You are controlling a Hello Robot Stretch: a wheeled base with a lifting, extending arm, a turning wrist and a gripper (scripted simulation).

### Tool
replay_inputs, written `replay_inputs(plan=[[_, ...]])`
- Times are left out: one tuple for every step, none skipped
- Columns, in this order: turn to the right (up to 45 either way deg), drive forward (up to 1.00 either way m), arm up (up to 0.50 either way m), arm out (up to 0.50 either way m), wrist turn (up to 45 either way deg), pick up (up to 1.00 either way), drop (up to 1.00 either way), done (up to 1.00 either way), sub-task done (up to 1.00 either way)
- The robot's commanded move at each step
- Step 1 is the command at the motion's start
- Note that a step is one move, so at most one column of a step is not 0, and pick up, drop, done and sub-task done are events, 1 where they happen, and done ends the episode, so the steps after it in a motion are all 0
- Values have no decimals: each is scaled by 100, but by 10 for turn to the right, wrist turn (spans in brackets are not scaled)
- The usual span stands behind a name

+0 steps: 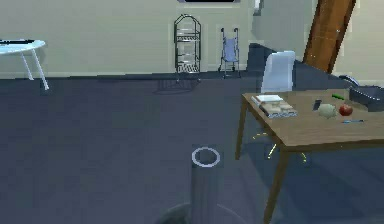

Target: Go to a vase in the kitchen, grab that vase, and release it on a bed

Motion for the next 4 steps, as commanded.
replay_inputs(plan=[[-60,0,0,0,0,0,0,0,0],[0,25,0,0,0,0,0,0,0],[0,100,0,0,0,0,0,0,0],[0,30,0,0,0,0,0,0,0]])
